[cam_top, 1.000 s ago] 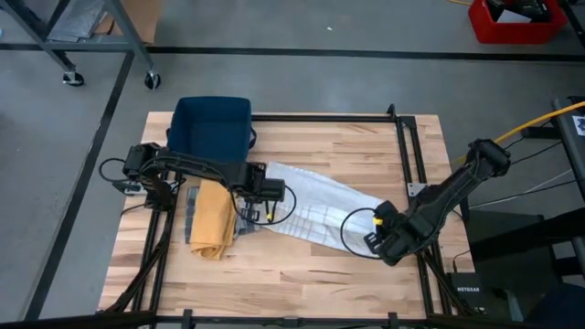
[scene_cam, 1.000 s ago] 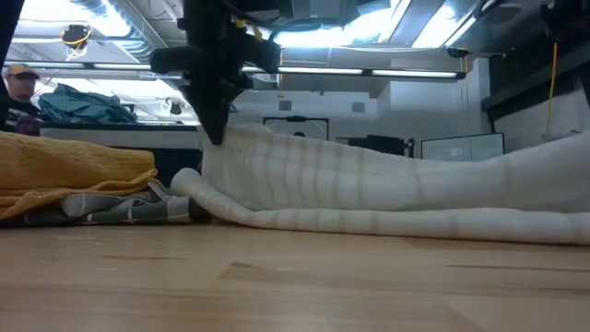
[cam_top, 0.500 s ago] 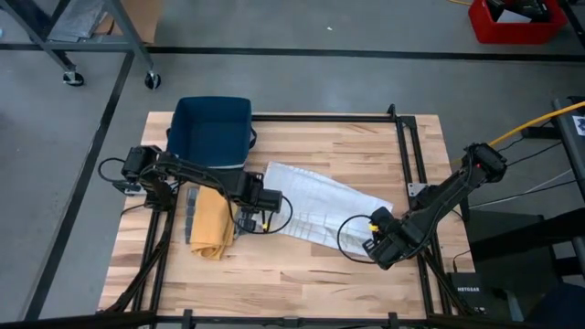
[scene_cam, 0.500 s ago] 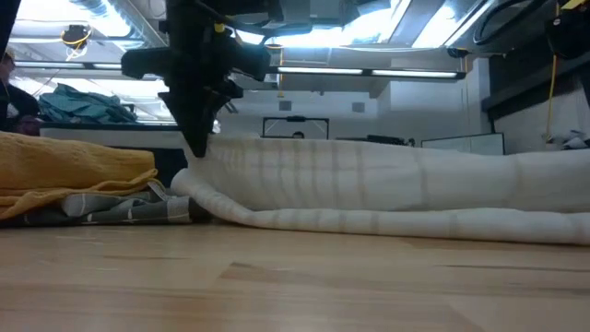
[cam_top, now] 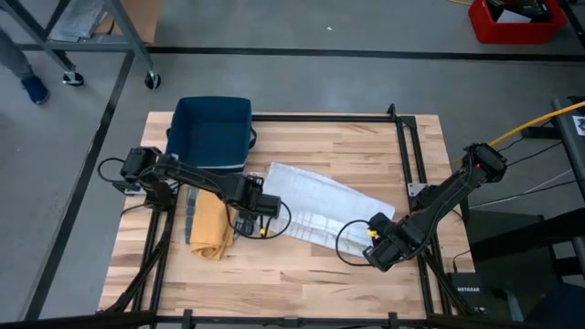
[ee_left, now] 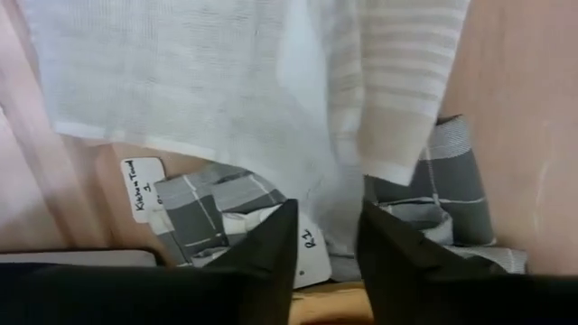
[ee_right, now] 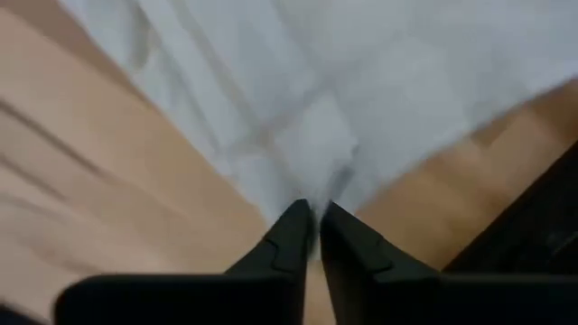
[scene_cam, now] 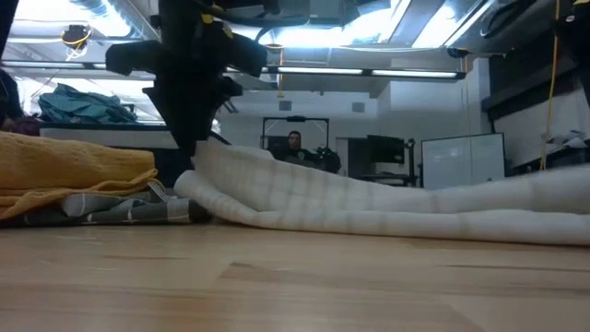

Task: Fold towel
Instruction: Fold the white towel

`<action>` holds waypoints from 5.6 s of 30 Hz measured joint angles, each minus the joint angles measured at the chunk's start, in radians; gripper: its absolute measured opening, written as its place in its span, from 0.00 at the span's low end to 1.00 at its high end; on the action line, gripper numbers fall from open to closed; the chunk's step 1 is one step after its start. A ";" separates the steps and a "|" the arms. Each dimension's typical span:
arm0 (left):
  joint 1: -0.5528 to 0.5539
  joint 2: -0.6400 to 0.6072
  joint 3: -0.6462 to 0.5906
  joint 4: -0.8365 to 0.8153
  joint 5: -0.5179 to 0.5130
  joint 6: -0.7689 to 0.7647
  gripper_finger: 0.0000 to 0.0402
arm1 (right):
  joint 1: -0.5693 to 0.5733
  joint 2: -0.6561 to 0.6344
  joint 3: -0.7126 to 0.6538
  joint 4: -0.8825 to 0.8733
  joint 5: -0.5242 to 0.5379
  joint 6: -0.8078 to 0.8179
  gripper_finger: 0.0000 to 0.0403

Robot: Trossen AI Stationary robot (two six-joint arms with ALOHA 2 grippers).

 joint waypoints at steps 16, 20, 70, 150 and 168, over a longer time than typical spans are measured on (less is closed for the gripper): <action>-0.066 0.000 0.000 0.011 0.034 -0.032 0.35 | 0.000 0.000 0.000 0.082 -0.048 0.000 0.39; -0.073 0.000 0.000 0.034 0.053 -0.032 0.33 | 0.000 0.000 0.000 0.082 -0.018 0.000 0.38; 0.168 0.130 0.000 0.542 -0.019 -0.004 0.00 | 0.007 0.156 -0.038 0.354 -0.057 0.003 0.04; -0.051 0.244 0.000 0.602 0.015 -0.262 0.01 | -0.260 0.154 -0.146 0.131 0.209 -0.391 0.42; 0.089 0.244 0.000 0.519 -0.198 -0.202 0.00 | -0.256 0.174 -0.158 0.732 -0.011 -0.364 0.42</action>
